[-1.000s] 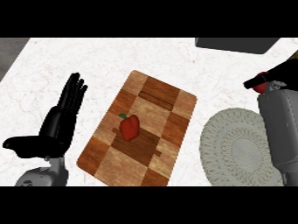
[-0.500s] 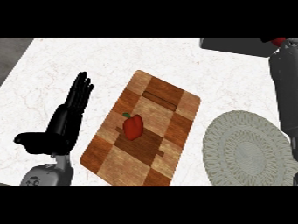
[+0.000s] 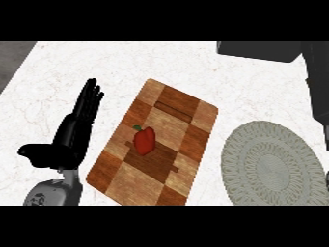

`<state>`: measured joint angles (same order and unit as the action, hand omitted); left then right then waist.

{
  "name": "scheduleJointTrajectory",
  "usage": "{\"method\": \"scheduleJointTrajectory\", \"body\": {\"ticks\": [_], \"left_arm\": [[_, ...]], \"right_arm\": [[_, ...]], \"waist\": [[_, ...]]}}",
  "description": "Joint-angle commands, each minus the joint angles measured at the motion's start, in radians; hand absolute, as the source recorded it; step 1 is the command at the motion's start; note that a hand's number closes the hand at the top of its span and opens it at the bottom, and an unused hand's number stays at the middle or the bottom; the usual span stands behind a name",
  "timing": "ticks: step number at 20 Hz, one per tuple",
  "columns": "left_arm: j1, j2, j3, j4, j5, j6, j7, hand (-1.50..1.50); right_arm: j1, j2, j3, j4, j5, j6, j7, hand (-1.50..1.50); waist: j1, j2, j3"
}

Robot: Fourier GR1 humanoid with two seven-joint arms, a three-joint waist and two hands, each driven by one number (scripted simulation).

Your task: Pick the tomato from the placemat and place it in the basket

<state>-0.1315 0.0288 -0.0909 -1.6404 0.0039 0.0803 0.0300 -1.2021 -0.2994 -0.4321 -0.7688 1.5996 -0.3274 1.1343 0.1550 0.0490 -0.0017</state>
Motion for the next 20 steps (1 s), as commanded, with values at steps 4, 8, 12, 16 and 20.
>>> {"method": "scheduleJointTrajectory", "body": {"ticks": [4,8,12,16,20], "left_arm": [[0.032,0.007,0.023,0.011,0.011,0.003,-0.008,0.00],[0.022,0.021,0.047,0.011,0.014,0.005,-0.009,0.00],[0.052,0.005,0.022,-0.008,0.002,0.012,-0.008,0.00],[0.065,0.035,0.060,-0.006,0.016,0.002,-0.015,0.00],[0.104,0.020,0.050,-0.020,0.008,0.012,-0.046,0.00]], "right_arm": [[-0.097,-0.006,-0.053,0.130,0.152,-0.014,0.288,1.50],[-0.115,-0.024,-0.081,0.202,0.218,0.030,0.320,1.50],[-0.100,-0.032,-0.128,0.225,0.239,-0.034,0.314,1.50],[-0.084,-0.006,-0.152,0.214,0.274,-0.071,0.332,1.50],[-0.053,-0.031,-0.192,0.230,0.289,-0.096,0.292,1.50]], "waist": [[-0.038,-0.014,-0.002],[-0.053,-0.015,-0.001],[-0.063,-0.019,0.001],[-0.085,-0.027,0.001],[-0.095,-0.029,0.001]]}}
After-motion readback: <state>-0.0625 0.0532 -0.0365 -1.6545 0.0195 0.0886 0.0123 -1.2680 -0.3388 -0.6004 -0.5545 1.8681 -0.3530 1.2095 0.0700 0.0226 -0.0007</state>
